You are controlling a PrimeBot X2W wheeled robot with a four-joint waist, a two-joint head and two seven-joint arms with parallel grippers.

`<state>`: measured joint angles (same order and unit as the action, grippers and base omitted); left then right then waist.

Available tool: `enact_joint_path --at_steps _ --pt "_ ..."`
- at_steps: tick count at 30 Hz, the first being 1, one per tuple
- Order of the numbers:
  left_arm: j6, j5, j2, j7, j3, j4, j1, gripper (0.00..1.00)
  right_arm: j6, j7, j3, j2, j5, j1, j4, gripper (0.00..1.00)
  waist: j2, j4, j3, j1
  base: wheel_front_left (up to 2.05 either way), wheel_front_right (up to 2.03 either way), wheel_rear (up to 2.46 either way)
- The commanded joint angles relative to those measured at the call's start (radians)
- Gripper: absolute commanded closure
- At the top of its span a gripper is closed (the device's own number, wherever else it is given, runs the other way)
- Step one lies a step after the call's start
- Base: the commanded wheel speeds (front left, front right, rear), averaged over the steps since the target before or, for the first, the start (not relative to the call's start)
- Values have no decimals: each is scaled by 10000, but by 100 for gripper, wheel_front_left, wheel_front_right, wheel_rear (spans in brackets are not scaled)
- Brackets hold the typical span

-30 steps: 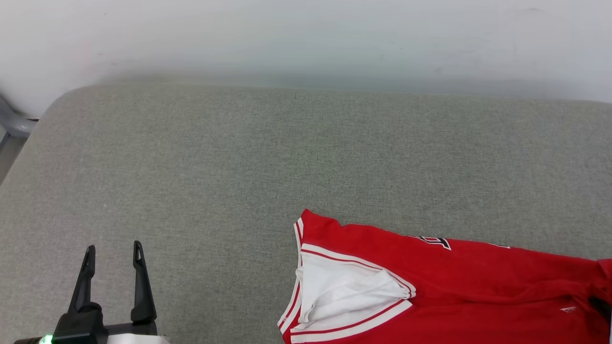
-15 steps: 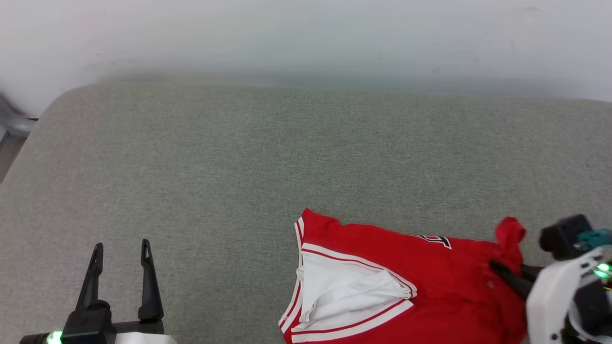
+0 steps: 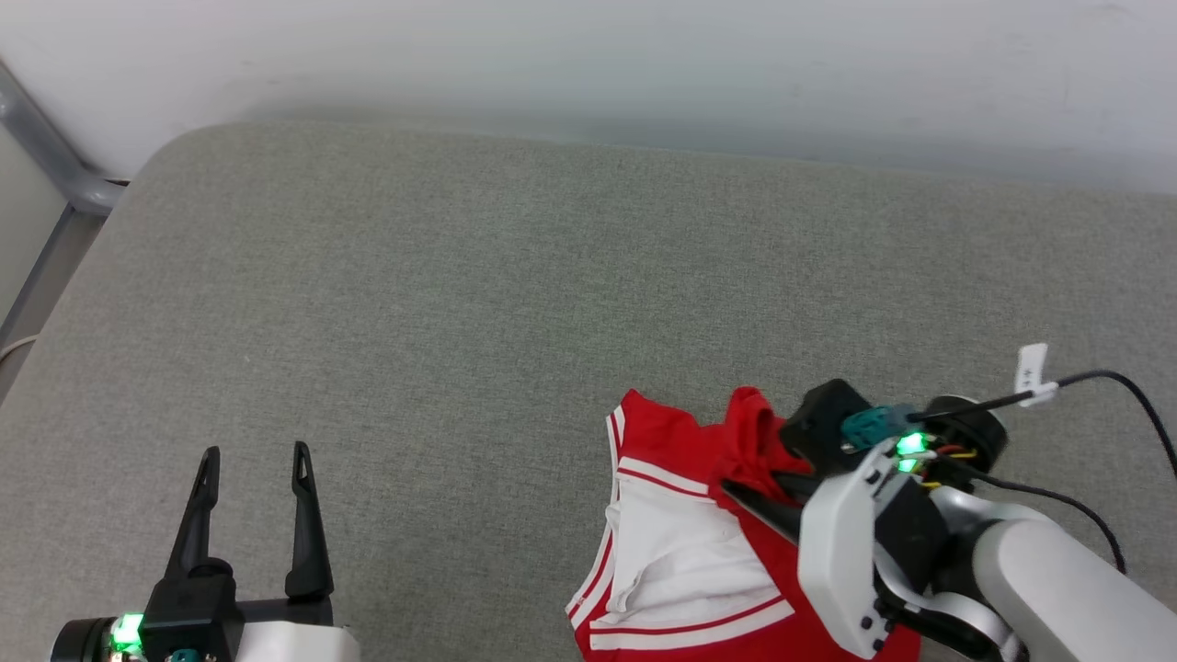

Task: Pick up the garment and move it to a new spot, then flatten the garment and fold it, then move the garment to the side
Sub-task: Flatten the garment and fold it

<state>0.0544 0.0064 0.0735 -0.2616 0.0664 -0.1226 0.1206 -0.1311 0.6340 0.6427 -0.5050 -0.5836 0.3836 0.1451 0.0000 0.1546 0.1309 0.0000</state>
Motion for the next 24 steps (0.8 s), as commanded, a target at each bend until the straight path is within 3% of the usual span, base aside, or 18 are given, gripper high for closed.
enact_joint_path --at_steps 1,13,24 --pt "48 -4 7 -45 -41 29 -105 0 8 -97 338 149 23 376 -159 100 0 70 63 0 0 0 0" --pt "132 -129 -53 -47 -310 140 -447 0 10 -459 3083 1256 -88 2751 -3012 100 0 535 402 0 0 0 0" --pt "215 -165 -95 -47 -344 188 -527 0 10 -806 4851 1530 -742 2923 -5369 100 0 614 651 0 0 0 0"
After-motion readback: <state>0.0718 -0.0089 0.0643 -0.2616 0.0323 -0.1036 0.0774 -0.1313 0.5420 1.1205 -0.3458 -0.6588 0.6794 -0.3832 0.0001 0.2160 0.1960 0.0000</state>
